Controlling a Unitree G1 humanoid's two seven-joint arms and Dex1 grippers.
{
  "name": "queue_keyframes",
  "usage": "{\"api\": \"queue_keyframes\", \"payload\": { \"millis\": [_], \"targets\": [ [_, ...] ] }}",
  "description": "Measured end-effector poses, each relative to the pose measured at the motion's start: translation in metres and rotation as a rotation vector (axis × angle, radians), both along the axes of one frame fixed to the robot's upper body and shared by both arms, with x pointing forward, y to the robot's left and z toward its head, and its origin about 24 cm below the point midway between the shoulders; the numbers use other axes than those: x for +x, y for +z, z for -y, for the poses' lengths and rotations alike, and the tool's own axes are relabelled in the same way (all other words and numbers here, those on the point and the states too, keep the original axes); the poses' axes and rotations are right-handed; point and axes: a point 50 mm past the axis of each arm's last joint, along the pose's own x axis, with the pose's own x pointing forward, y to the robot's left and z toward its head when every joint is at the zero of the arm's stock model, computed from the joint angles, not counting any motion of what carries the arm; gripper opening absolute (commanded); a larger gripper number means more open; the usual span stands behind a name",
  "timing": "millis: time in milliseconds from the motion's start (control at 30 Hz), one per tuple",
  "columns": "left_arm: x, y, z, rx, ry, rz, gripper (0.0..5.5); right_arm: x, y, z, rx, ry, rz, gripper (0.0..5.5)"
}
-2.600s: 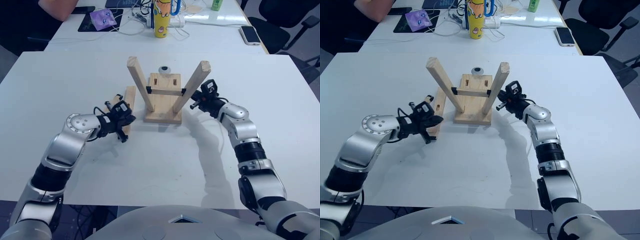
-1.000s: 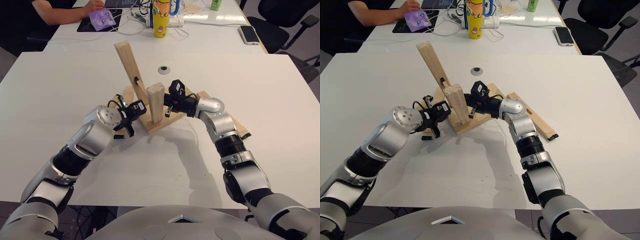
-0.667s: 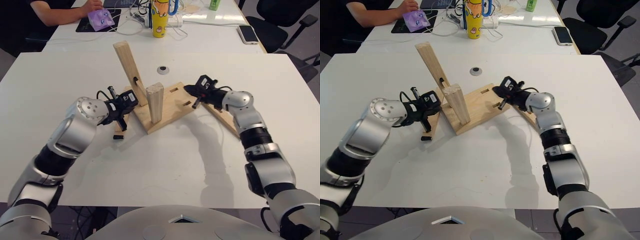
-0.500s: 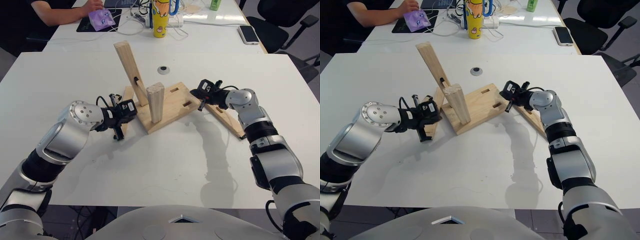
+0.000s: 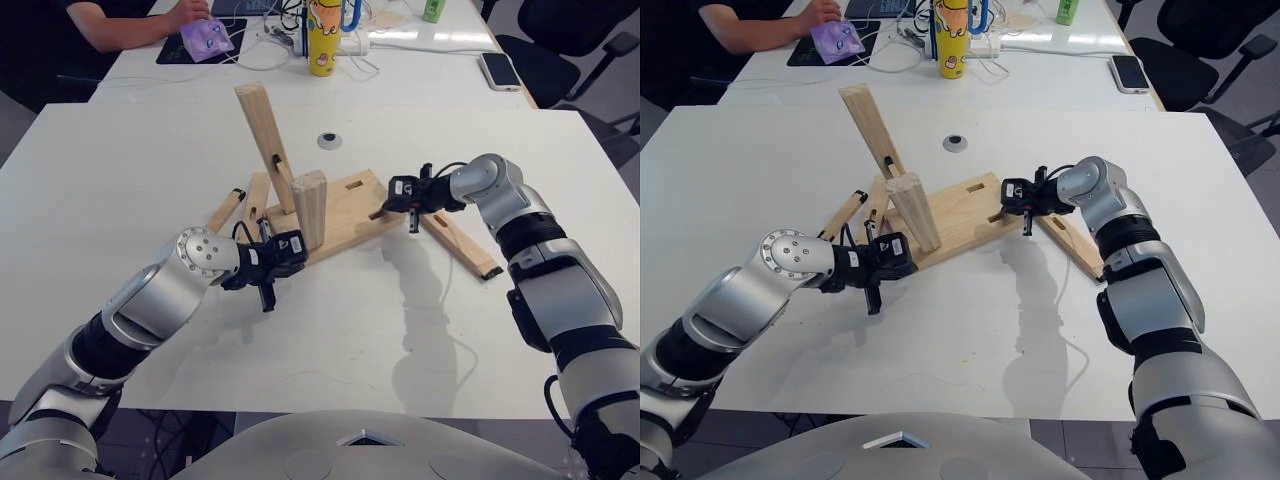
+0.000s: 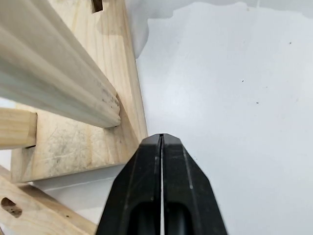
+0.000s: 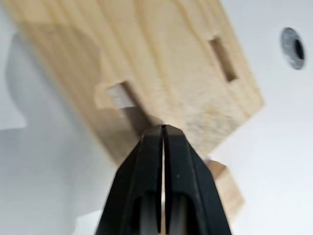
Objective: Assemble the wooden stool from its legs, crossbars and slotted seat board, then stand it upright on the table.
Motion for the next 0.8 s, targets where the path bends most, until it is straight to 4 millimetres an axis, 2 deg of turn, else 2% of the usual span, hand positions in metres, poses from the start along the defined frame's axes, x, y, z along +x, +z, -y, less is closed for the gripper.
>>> {"api": "queue_keyframes", "payload": {
  "millis": [167, 333, 600, 700, 800],
  "targets": [
    [-0.003, -0.020, 0.008, 0.057, 0.036, 0.006, 0.01, -0.010, 0.001, 0.004, -0.007, 0.018, -0.023, 0.00],
    [-0.009, -0.038, 0.017, 0.042, 0.058, -0.044, 0.01, -0.021, 0.001, 0.010, 0.002, 0.007, -0.059, 0.00],
    [0.010, -0.048, 0.010, 0.045, 0.179, 0.009, 0.01, -0.053, -0.002, 0.006, 0.088, 0.021, -0.187, 0.00],
    [0.018, -0.049, 0.003, 0.047, 0.228, 0.030, 0.01, -0.066, -0.003, 0.000, 0.173, 0.012, -0.251, 0.00],
    [0.024, -0.049, -0.003, 0.047, 0.255, 0.043, 0.01, -0.066, -0.003, -0.003, 0.320, -0.069, -0.287, 0.00]
  ]
}}
